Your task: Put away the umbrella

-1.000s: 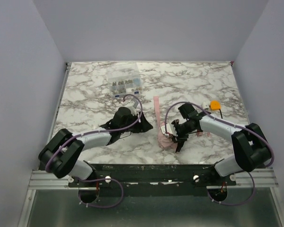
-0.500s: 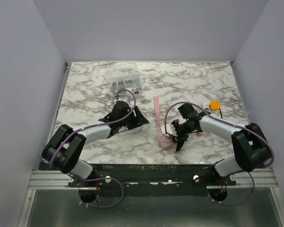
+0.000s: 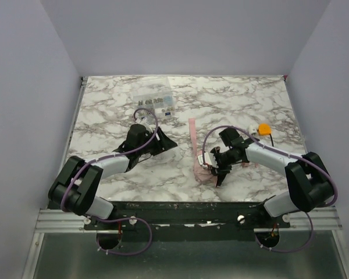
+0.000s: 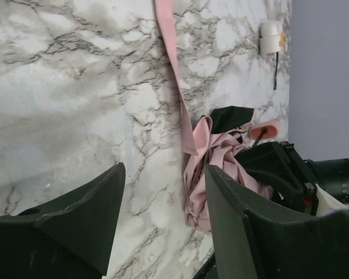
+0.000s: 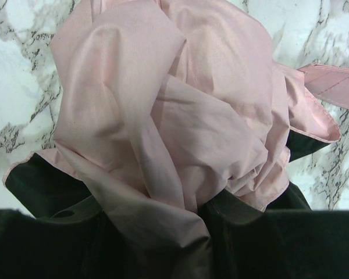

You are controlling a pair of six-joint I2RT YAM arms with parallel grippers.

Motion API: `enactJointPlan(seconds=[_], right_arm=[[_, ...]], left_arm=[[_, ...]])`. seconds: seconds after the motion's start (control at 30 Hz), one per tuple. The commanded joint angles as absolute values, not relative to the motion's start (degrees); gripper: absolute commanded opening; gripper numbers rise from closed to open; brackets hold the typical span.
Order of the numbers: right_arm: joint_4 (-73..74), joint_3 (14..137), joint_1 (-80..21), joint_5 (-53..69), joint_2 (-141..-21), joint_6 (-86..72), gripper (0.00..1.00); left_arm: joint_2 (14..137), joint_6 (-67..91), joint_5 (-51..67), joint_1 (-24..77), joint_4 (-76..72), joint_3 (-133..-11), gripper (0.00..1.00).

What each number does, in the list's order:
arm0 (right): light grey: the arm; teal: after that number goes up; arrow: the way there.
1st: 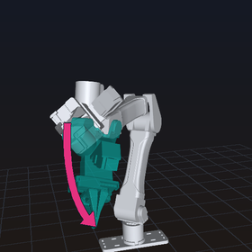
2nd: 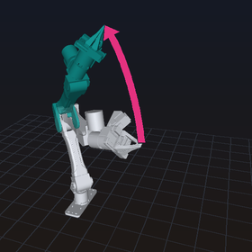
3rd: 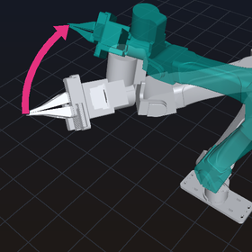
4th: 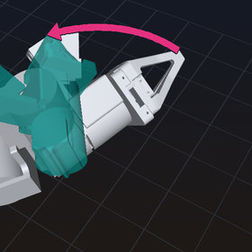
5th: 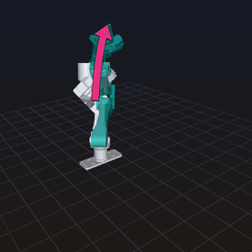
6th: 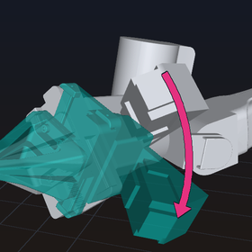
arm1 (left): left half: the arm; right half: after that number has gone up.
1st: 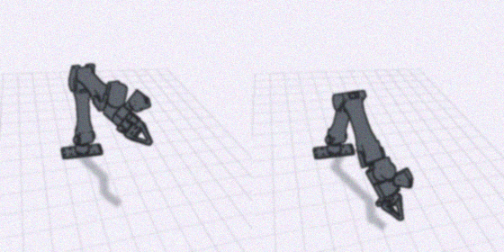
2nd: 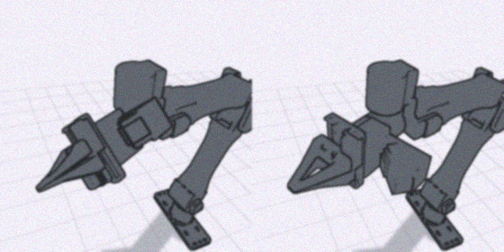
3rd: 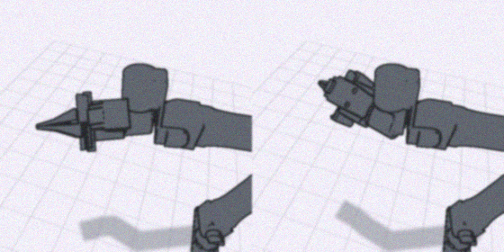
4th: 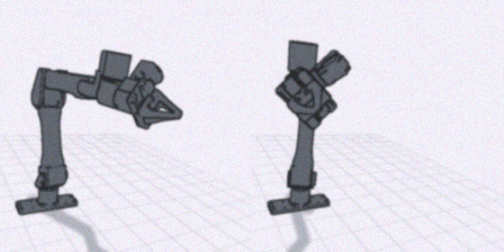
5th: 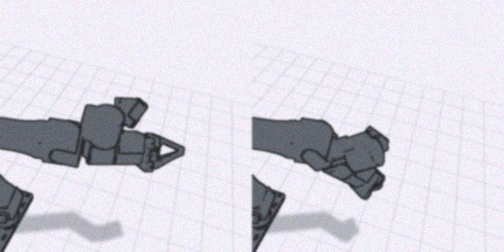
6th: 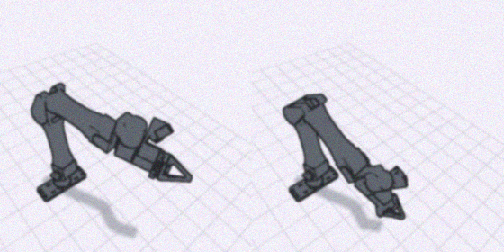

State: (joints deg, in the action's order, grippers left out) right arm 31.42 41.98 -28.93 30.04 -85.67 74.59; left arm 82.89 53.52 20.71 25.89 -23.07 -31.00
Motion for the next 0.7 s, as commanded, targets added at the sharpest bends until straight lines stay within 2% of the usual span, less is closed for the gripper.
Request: enactJointPlan(seconds=[0.0,0.3,0.67], right_arm=[[30.1,36.4,-29.9,18.5,-90.8,73.6,0.23],[32.1,38.0,-29.9,19.1,-93.0,71.6,0.23],[32.5,37.7,-29.9,19.4,-92.7,70.3,0.23]], left_arm=[[84.7,52.4,26.2,25.6,-29.8,-30.9,0.58],[96.4,59.7,33.8,25.8,-37.6,-35.6,0.56],[100.7,64.6,33.6,27.8,-39.0,-38.0,0.56]])
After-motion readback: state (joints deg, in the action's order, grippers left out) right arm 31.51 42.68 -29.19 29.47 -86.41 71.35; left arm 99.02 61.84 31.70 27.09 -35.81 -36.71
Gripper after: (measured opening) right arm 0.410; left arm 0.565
